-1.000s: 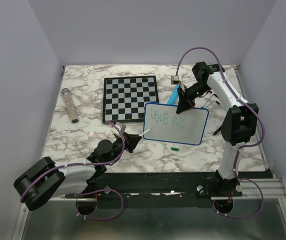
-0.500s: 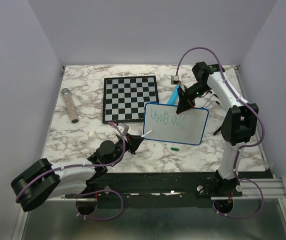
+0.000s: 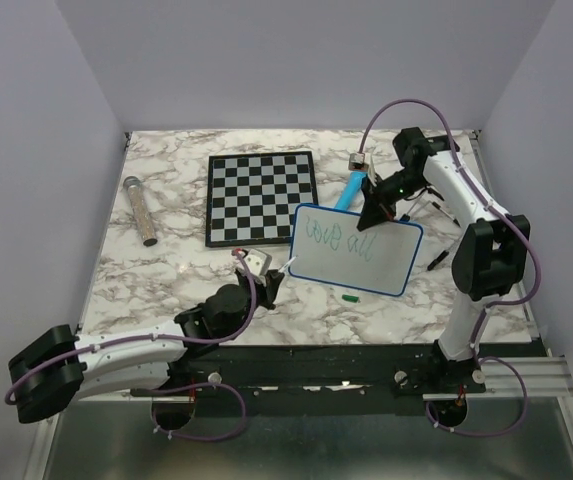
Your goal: Write a sentence on the whiteboard
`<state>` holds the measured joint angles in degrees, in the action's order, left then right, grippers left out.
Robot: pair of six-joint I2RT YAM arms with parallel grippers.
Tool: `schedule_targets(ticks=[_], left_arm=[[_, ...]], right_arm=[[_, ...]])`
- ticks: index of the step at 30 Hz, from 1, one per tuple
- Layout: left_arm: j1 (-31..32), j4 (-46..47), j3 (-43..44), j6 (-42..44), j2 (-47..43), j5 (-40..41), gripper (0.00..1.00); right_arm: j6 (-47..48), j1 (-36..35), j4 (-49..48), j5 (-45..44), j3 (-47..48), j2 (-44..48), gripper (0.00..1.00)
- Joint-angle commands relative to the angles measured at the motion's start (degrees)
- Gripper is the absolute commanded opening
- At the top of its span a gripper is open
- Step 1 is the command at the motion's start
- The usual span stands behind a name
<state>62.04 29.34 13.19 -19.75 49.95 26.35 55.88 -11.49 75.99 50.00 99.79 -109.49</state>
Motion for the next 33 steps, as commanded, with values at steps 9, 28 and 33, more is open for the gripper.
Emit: schedule_targets(ticks=[9, 28, 33], left_arm=[[0.8, 4.5, 4.6, 3.8, 11.3, 3.4, 0.0], [1.1, 9.8, 6.2, 3.6, 18.5, 0.8, 0.0], [1.1, 10.0, 6.8, 3.4, 19.9, 1.0, 0.0]], right_arm=[[-2.0, 0.4, -3.6, -1.0, -3.5, 3.6, 0.0], [-2.0, 0.5, -3.7, -0.6, -3.5, 3.4, 0.01], [-2.0, 0.5, -3.7, -0.5, -3.5, 3.4, 0.01]])
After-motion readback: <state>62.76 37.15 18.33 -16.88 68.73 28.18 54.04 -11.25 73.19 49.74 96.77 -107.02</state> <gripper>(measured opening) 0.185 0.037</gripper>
